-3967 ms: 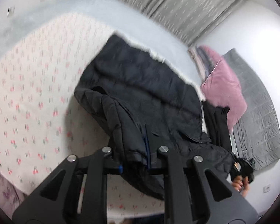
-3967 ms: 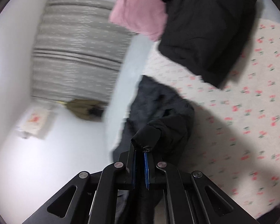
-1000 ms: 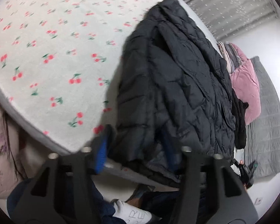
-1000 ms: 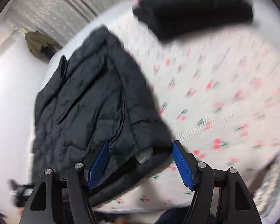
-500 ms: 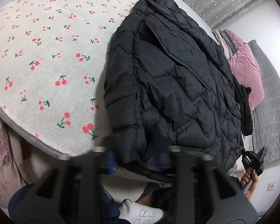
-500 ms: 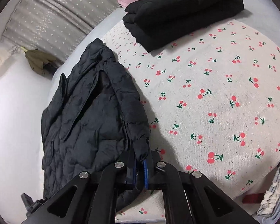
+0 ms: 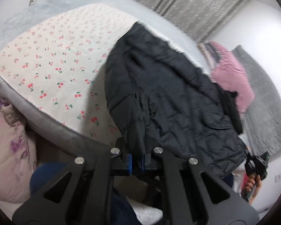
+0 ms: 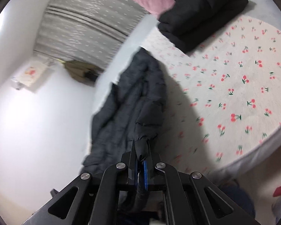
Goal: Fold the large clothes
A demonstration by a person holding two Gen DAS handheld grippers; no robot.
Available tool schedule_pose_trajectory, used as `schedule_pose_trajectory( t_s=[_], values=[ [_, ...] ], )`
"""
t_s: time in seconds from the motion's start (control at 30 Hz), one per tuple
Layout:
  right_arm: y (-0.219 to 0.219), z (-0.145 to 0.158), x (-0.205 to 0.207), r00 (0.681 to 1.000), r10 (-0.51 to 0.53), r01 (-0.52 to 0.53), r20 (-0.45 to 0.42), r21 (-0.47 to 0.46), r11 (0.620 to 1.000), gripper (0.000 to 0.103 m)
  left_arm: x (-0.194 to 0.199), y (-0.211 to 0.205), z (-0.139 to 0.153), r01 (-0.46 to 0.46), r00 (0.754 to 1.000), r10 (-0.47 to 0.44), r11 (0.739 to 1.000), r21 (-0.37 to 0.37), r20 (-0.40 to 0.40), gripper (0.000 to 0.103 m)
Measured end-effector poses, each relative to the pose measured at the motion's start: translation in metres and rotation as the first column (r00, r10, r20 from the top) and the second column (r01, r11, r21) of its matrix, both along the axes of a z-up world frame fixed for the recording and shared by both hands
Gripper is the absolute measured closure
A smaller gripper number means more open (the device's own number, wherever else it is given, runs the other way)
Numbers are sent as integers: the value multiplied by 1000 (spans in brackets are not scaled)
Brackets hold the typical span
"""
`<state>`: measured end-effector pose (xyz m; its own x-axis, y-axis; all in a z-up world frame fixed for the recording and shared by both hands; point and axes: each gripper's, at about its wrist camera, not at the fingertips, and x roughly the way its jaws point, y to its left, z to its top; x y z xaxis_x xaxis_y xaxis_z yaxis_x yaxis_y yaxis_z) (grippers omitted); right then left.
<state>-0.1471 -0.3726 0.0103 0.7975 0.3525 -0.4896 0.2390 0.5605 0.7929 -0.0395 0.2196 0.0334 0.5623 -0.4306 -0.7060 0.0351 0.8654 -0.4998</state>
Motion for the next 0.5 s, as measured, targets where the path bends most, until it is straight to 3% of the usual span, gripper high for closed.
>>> schedule_pose_trajectory(
  t_s=[0.17,0.23,0.37,0.5],
  values=[
    [12,54,-38,993,9,-4,114,-44,999,100,-39,15,59,21,991,-16,999,-33,135,96],
    [15,72,-45,987,14,-4,160,-58,998,100,-40,20,70,11,987,-5,999,-42,160,96],
    [14,87,-31,978,26,-15,205,-51,999,100,-18,22,76,-27,986,40,996,-82,159,96],
    [5,93,12,970,28,-26,243,-11,1000,100,27,17,86,-71,984,90,990,-124,156,96]
  ],
)
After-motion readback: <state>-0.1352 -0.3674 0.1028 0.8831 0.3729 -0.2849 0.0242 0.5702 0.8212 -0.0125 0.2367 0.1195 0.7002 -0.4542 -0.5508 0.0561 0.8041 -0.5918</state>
